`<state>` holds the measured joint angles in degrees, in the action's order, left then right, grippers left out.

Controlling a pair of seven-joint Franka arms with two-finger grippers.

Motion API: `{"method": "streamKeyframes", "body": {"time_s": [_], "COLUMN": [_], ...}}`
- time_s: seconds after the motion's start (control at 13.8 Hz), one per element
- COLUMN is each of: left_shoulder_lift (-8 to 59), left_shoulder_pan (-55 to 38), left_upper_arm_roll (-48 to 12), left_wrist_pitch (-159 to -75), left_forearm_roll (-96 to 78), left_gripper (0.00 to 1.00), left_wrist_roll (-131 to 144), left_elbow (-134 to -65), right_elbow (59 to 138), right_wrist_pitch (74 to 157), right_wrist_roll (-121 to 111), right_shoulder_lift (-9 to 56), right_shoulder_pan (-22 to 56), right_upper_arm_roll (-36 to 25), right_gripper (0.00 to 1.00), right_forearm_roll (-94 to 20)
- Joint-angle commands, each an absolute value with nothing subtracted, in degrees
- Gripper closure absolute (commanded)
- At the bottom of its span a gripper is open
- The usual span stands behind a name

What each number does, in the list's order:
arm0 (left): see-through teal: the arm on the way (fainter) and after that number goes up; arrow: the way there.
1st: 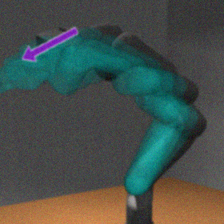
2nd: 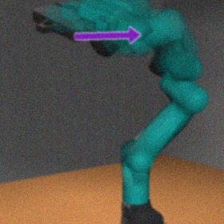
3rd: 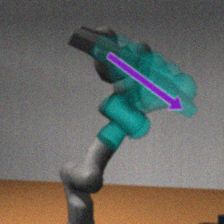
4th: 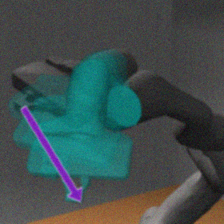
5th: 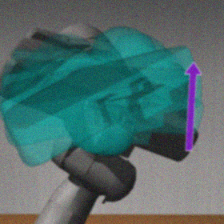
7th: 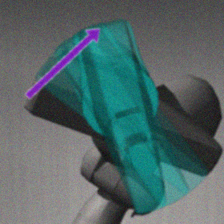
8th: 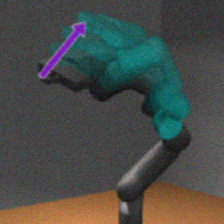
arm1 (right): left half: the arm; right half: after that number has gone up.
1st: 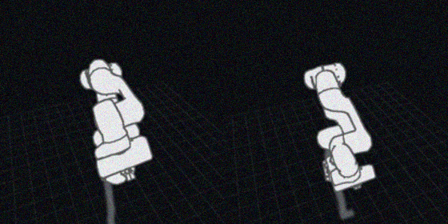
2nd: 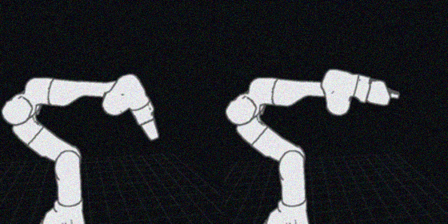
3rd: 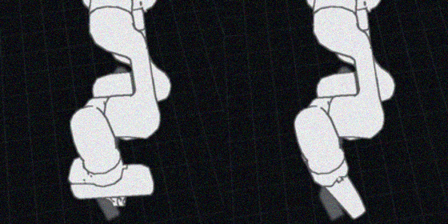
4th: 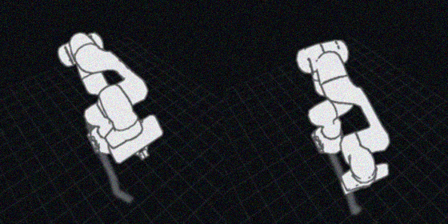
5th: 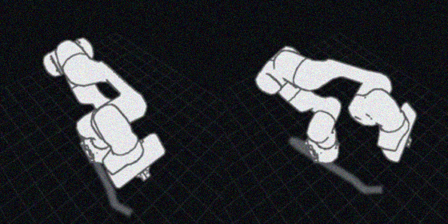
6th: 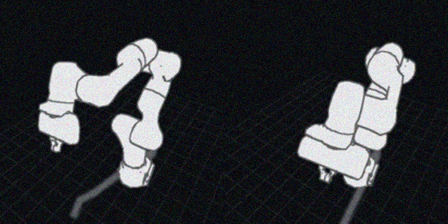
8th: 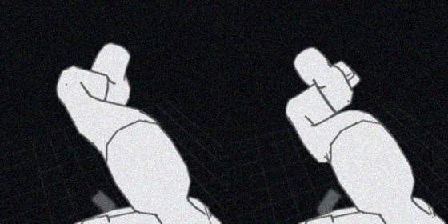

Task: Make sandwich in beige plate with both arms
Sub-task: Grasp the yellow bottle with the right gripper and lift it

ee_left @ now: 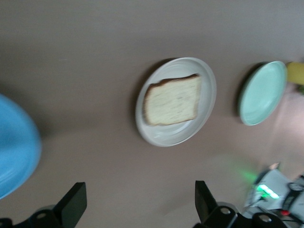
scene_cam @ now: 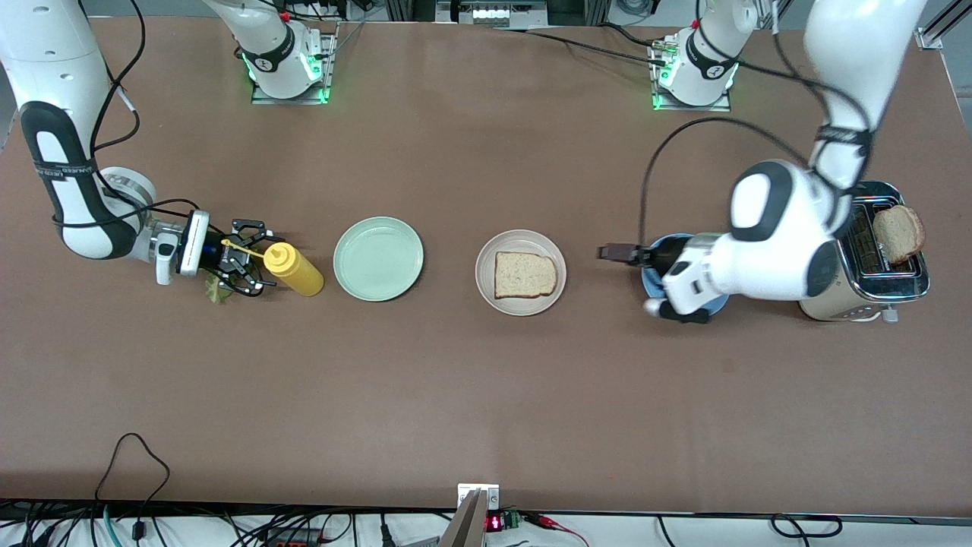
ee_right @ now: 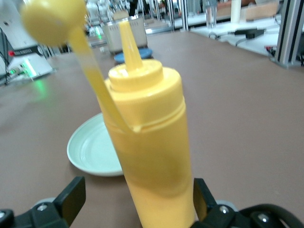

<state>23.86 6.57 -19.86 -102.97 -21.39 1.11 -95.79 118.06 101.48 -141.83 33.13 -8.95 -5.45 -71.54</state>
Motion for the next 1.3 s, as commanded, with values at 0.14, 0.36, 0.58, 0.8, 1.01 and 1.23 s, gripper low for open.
{"method": "streamKeyframes", "body": {"time_s": [0.14,0.36,0.58,0.8,1.01,1.23], "left_shoulder_lift": [19.0,19.3,20.0,21.9,21.9,21.4], "left_shoulder_pan": [15.0,19.0,25.5,32.0,33.9,33.8], "left_upper_arm_roll": [-19.6,-19.6,-19.6,-19.7,-19.7,-19.6], "left_wrist_pitch": [-91.2,-84.5,-85.0,-85.2,-86.7,-86.9], "left_forearm_roll": [-0.4,9.1,11.6,11.1,11.4,11.5], "left_gripper": [0.0,0.0,0.0,0.0,0.0,0.0], "left_wrist_roll": [1.1,0.4,-8.1,-14.8,-14.9,-14.1], "left_elbow": [-89.3,-82.3,-81.9,-81.8,-82.0,-81.8], "right_elbow": [117.1,116.2,113.6,113.5,113.5,113.5], "right_wrist_pitch": [99.0,99.0,98.9,99.0,99.1,99.1], "right_wrist_roll": [-145.0,-146.3,-146.8,-146.7,-146.7,-146.7], "right_shoulder_lift": [34.8,36.6,39.2,39.3,39.4,39.4], "right_shoulder_pan": [-10.8,-10.5,-10.3,-10.2,-8.9,-8.6], "right_upper_arm_roll": [-5.0,-4.9,-4.7,-3.8,-3.1,-3.1], "right_gripper": [0.0,0.0,0.0,0.0,0.0,0.04], "right_forearm_roll": [-72.9,-74.4,-74.9,-76.0,-77.7,-78.0]}}
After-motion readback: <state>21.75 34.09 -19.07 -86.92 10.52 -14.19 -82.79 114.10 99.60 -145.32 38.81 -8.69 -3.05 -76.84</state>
